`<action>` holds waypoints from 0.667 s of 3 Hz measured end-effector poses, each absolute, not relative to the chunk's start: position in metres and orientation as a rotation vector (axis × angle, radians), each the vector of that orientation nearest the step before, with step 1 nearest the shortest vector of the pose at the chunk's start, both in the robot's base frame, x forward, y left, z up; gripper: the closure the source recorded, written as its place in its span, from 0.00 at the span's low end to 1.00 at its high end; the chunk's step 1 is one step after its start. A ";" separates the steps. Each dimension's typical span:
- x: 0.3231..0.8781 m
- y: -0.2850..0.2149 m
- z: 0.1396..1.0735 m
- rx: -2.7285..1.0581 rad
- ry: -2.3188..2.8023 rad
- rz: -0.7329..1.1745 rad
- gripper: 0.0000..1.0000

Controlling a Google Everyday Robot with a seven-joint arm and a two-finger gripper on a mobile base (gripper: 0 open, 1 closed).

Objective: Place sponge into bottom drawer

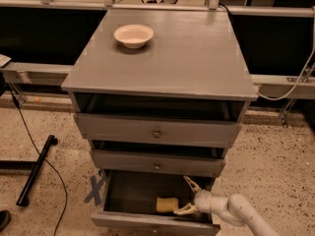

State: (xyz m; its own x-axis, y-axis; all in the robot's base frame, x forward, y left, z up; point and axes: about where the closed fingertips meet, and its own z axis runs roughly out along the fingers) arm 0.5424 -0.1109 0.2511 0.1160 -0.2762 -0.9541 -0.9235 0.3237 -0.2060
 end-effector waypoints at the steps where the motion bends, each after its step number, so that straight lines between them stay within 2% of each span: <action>1: 0.543 -0.118 0.257 -1.175 1.412 0.686 0.00; 2: 0.545 -0.131 0.265 -1.144 1.428 0.667 0.00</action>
Offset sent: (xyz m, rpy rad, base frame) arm 0.0070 -0.0458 0.0255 0.0139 -0.0011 -0.1036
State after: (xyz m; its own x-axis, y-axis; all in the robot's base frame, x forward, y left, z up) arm 0.5451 -0.1308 0.2645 0.1044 -0.2710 -0.9569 -0.9076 0.3674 -0.2030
